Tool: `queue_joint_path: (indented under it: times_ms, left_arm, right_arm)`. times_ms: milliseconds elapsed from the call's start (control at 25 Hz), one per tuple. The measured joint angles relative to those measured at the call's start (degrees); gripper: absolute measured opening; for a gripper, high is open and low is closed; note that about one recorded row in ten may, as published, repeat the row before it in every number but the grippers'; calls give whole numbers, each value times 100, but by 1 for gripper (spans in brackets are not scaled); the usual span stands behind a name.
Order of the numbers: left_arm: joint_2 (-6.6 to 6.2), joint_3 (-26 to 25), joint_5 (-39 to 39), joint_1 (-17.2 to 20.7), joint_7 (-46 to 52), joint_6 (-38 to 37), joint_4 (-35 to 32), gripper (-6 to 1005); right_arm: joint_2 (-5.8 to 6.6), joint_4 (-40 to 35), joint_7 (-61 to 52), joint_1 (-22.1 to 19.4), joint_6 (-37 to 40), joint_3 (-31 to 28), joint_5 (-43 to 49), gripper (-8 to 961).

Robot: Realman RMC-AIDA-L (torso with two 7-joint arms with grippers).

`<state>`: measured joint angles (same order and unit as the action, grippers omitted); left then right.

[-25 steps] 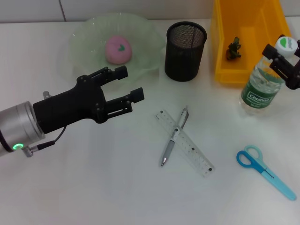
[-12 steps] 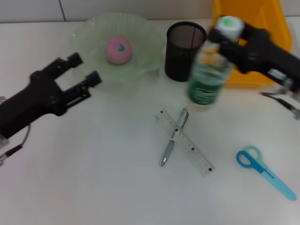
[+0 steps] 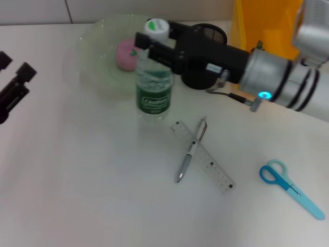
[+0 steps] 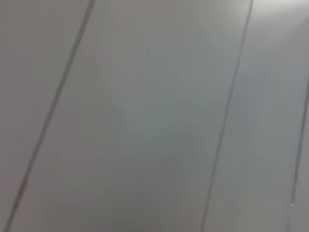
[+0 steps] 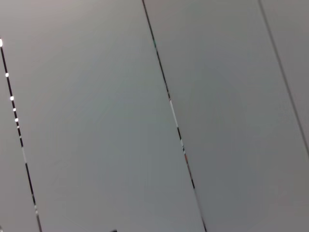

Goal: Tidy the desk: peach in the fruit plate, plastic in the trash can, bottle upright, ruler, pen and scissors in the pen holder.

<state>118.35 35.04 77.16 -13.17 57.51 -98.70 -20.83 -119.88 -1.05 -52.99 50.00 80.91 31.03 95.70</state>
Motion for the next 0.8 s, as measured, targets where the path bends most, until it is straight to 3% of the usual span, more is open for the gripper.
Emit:
queue_joint_path:
  times_ms: [160, 520, 800]
  left_arm:
    - [-3, -466, -1, 87, -236, -106, 201, 727]
    - [-2, -482, 0, 36, -257, -80, 216, 725]
    - [8, -458, 13, 2, -296, -50, 281, 725]
  right_arm:
    - [0, 358, 208, 273, -359, 98, 9, 437]
    - [0, 825, 352, 666, -1021, 70, 11, 437]
    - [0, 879, 364, 751, -1097, 60, 18, 438]
